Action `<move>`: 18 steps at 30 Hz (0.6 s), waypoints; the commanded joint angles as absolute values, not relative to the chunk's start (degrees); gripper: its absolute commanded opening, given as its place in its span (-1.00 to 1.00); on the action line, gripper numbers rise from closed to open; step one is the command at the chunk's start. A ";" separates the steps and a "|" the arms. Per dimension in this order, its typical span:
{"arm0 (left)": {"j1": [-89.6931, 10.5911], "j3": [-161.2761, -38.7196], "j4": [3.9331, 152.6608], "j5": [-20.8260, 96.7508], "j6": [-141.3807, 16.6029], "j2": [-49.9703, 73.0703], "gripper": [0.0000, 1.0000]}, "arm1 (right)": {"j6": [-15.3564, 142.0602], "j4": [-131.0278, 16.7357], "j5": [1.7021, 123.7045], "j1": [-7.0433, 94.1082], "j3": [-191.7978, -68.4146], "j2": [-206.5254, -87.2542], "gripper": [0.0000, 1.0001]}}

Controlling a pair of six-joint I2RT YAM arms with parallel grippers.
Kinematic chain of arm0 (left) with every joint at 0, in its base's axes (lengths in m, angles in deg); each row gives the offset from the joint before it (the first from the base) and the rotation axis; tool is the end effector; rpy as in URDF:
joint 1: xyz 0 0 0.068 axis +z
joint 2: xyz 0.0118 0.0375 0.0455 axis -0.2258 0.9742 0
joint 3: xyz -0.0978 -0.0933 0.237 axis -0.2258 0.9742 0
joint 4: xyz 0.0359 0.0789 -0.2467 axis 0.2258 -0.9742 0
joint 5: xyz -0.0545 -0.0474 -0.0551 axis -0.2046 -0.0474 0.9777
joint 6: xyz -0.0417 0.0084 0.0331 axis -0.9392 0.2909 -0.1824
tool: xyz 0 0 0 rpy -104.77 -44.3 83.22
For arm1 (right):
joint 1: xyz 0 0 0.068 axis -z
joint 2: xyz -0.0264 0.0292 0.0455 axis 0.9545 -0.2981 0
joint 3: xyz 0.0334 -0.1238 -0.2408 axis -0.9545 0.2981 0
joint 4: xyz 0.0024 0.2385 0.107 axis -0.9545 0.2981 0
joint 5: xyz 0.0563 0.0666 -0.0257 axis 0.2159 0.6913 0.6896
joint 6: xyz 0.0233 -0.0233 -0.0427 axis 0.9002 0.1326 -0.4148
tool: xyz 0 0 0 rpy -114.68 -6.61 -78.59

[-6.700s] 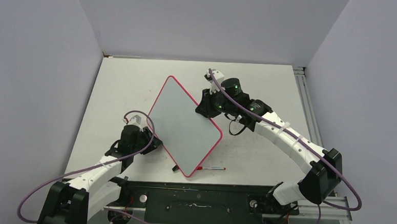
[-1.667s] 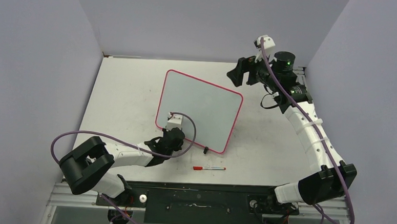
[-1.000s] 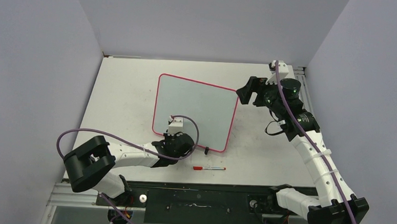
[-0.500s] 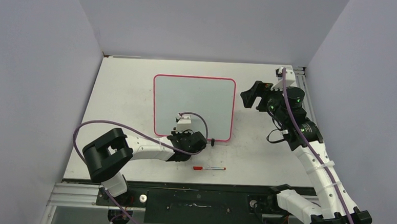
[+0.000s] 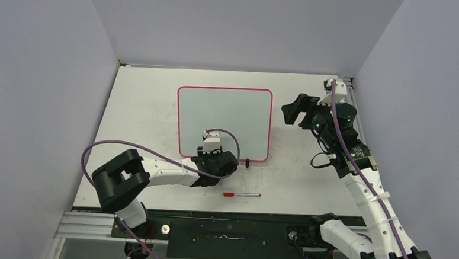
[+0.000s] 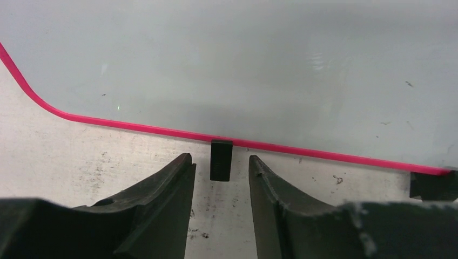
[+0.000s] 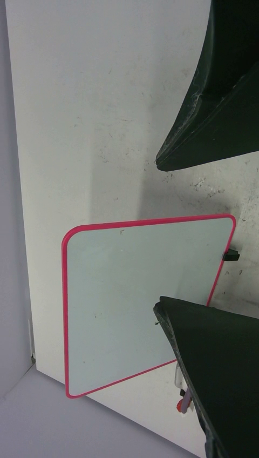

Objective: Write a sentence on the whiteboard
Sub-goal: Adjust the whiteboard stand at the center of the board.

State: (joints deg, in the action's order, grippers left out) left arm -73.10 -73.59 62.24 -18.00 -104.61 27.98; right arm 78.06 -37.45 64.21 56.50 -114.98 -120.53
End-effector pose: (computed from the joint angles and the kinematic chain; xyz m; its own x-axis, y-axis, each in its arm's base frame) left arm 0.1678 -0.2386 0.1577 -0.5771 -0.0862 -0.8121 -0.1136 0.9932 -0.0246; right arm 0.2010 0.0641 0.3861 -0.3788 0.2673 -0.8861 -0.3049 0.8679 0.3921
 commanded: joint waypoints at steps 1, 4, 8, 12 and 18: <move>-74.68 -72.81 64.68 -17.77 -104.73 23.54 -0.17 | 77.68 -38.42 63.02 56.60 -115.76 -119.16 0.79; -76.50 -72.46 64.65 -17.74 -102.79 21.26 -0.08 | 77.58 -38.32 63.06 56.60 -115.71 -119.09 0.79; -78.84 -71.27 63.21 -15.55 -100.00 16.38 0.21 | 76.97 -38.39 63.52 56.65 -115.39 -118.51 0.79; -79.86 -65.80 68.86 -6.28 -91.61 6.24 0.44 | 75.68 -39.00 64.40 56.62 -114.48 -117.03 0.80; -79.76 -62.70 69.94 16.05 -72.44 1.62 0.58 | 74.99 -41.50 66.18 56.58 -111.89 -113.36 0.79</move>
